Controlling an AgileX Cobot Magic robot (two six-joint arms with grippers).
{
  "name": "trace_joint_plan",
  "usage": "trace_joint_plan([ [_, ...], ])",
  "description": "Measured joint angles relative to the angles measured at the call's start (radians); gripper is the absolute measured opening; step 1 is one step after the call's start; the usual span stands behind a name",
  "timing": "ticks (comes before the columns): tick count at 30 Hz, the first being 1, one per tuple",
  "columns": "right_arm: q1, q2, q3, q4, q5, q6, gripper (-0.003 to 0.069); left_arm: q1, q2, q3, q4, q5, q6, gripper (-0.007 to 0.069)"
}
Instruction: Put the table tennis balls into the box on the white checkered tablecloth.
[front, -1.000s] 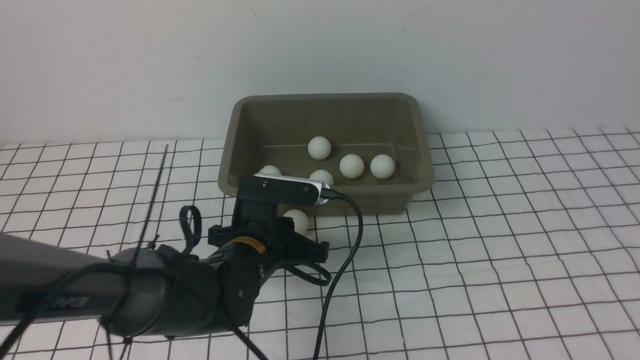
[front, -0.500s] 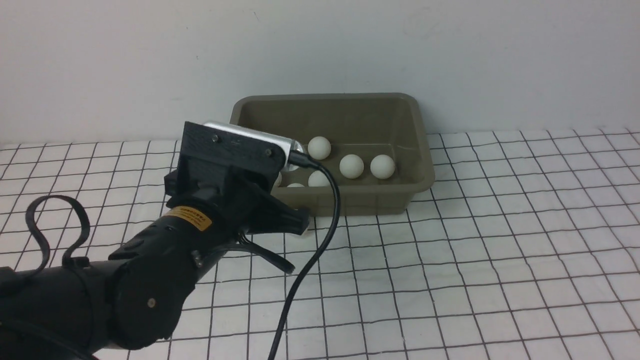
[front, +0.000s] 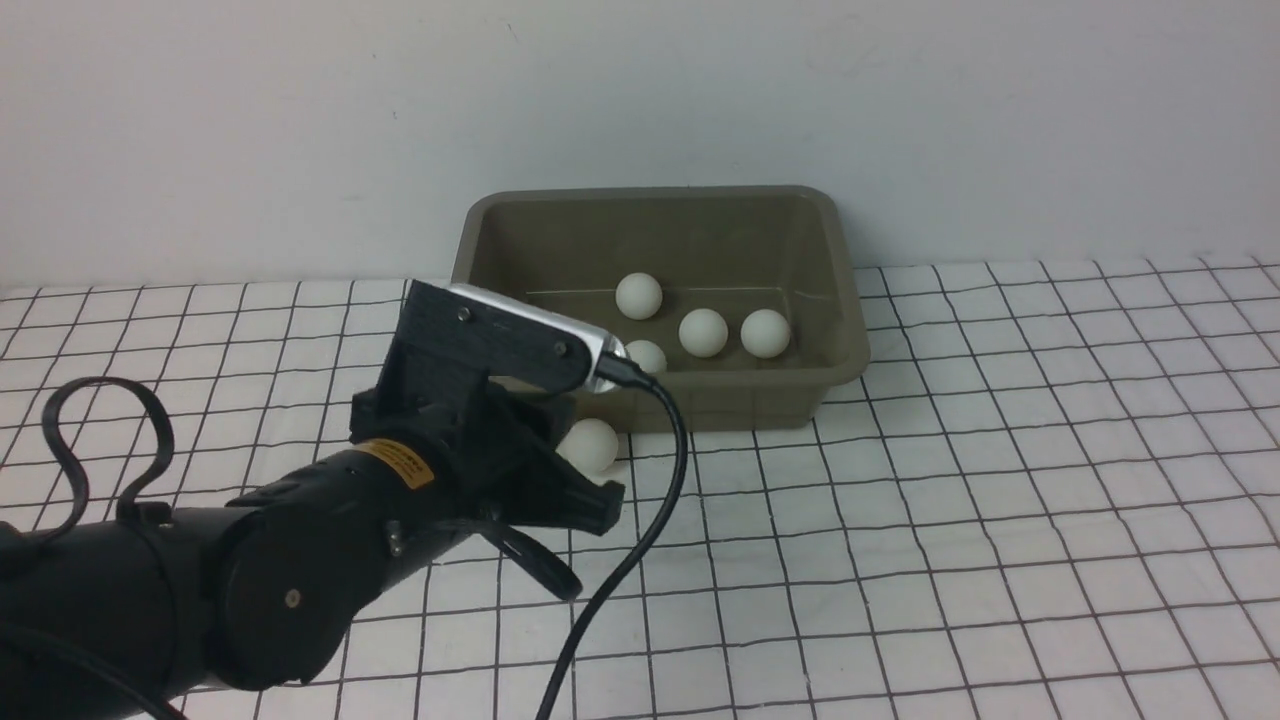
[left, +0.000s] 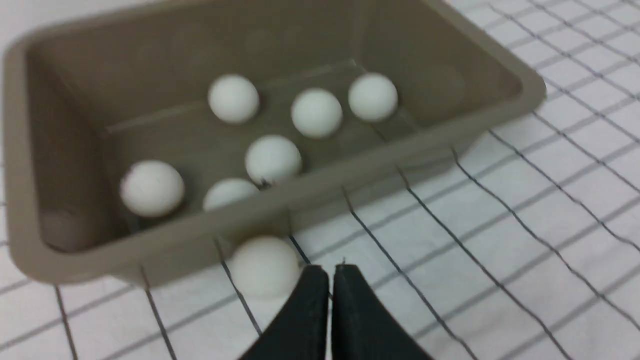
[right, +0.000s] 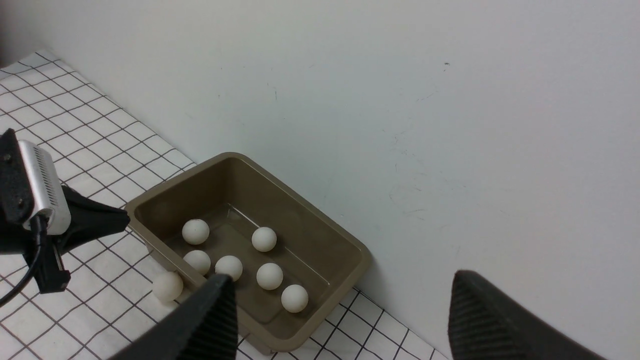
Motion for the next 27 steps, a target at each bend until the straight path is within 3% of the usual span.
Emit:
trace_joint_plan([
  [8,0.0,0.0,0.0,0.001,0.005,0.017,0.0514,0.013,0.03,-0.003,0.005,0.098,-0.002,0.0072],
  [12,0.008,0.0,0.0,0.001,0.022,0.017,0.0514,0.035,0.08,-0.009,0.008,0.094,-0.003,0.0242],
  [13,0.017,0.0,0.0,0.0,0.022,0.017,0.0514,0.038,0.115,-0.01,0.009,0.068,-0.008,0.033],
  [18,0.046,0.0,0.0,0.0,0.021,0.017,0.0514,0.04,0.236,-0.036,0.008,0.028,-0.038,0.0494],
  [27,0.055,0.0,0.0,-0.006,0.02,0.017,0.0514,0.04,0.448,-0.215,0.012,0.077,-0.044,0.0532],
])
